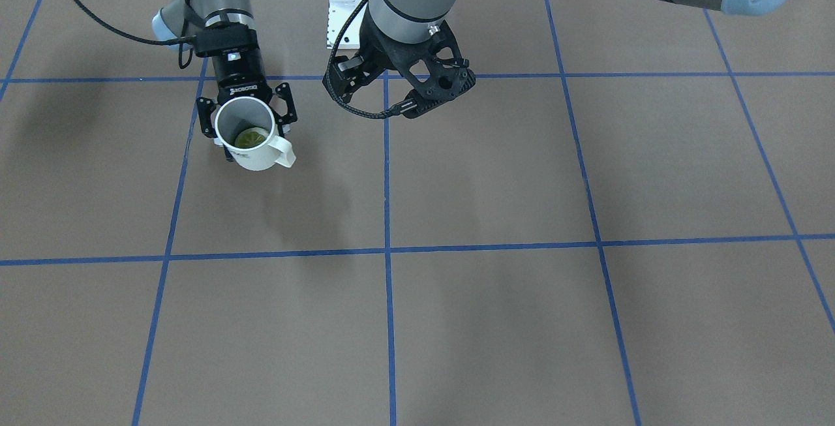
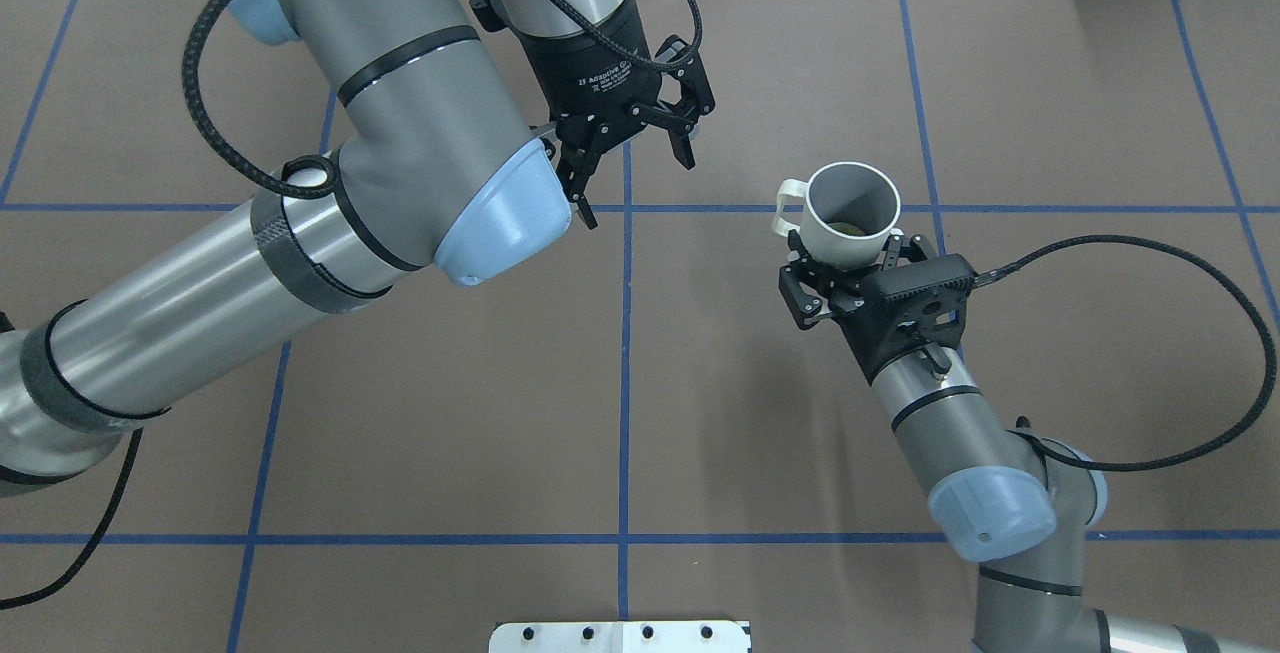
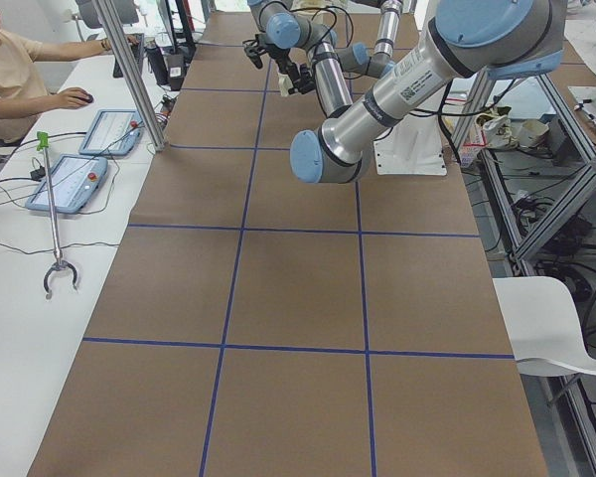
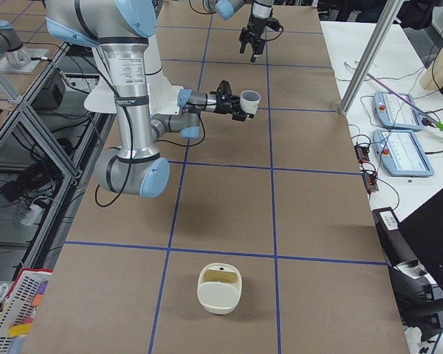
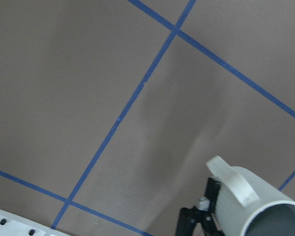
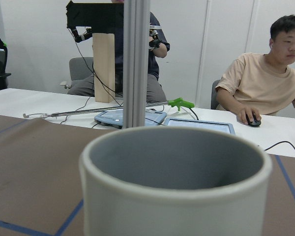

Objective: Left arm hands cup to right arm to dump lemon

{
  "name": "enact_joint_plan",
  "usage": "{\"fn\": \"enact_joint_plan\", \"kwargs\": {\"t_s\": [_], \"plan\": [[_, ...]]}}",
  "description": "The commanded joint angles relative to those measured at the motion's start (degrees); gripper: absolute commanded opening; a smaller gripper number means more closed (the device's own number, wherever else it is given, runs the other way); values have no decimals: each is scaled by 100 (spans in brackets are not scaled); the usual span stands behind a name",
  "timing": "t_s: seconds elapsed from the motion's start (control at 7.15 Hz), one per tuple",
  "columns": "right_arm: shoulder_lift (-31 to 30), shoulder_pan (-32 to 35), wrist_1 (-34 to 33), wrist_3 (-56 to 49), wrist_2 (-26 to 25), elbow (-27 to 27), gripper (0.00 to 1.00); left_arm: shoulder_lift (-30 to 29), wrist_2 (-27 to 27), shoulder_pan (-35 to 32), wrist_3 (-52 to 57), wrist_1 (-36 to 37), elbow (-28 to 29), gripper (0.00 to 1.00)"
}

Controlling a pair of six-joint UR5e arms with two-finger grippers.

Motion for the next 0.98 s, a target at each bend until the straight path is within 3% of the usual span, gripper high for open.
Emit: {"fn": "enact_joint_plan", "kwargs": {"t_s": [0.0,0.14,0.42,0.56,0.7,0.84], "plan": [[-1198,579,1341,242,569,-49,11,6,201,56,-3,-1,61,100],[-1761,643,2277,1009,589,-84,0,-3,229,57,-3,7,44,100],[-2843,1063,3895,1226,1237,-477,0,6,281,126,-20,8,35,100],[-2969,1257,4852,1601,1283,-1368,0,-3,525,266,-38,16,35,100],[-2953,1738,6027,1901,1806,-2464,0,6,562,294,-38,16,35,100],[-2822,2517,6257,1947,2647,-2945,0,58,563,303,-38,16,8,100]]}}
